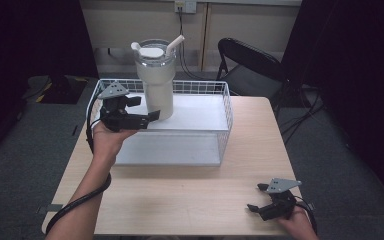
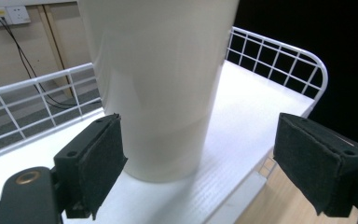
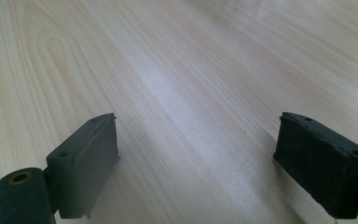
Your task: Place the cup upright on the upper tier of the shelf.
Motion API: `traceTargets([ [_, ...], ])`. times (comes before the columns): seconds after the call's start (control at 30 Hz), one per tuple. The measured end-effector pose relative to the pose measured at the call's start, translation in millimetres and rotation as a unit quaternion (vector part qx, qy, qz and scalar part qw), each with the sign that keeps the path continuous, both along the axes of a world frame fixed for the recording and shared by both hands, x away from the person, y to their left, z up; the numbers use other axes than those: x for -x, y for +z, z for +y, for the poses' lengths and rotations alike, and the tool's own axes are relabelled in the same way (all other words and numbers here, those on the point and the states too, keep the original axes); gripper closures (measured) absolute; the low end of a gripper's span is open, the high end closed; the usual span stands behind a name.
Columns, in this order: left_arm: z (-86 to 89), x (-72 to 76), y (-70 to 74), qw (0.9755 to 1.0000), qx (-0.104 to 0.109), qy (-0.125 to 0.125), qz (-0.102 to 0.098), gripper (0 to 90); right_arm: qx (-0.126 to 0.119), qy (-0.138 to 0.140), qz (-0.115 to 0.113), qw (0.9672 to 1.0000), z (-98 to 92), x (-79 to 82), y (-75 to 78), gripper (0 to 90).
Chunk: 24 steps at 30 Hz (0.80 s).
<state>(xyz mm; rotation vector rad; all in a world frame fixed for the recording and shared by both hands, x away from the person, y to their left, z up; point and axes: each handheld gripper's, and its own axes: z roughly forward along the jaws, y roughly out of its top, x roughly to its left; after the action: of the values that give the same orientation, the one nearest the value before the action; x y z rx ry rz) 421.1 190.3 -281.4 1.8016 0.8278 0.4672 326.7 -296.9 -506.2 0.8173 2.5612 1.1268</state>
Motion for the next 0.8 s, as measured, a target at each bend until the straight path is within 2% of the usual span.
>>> traceTargets([
  [0.8,10.9,30.9,-18.8,0.9996,-0.005,-0.024,0.012,15.8,0.001,0.001,0.0,1.0,-0.2,-0.1,0.0,12.4],
])
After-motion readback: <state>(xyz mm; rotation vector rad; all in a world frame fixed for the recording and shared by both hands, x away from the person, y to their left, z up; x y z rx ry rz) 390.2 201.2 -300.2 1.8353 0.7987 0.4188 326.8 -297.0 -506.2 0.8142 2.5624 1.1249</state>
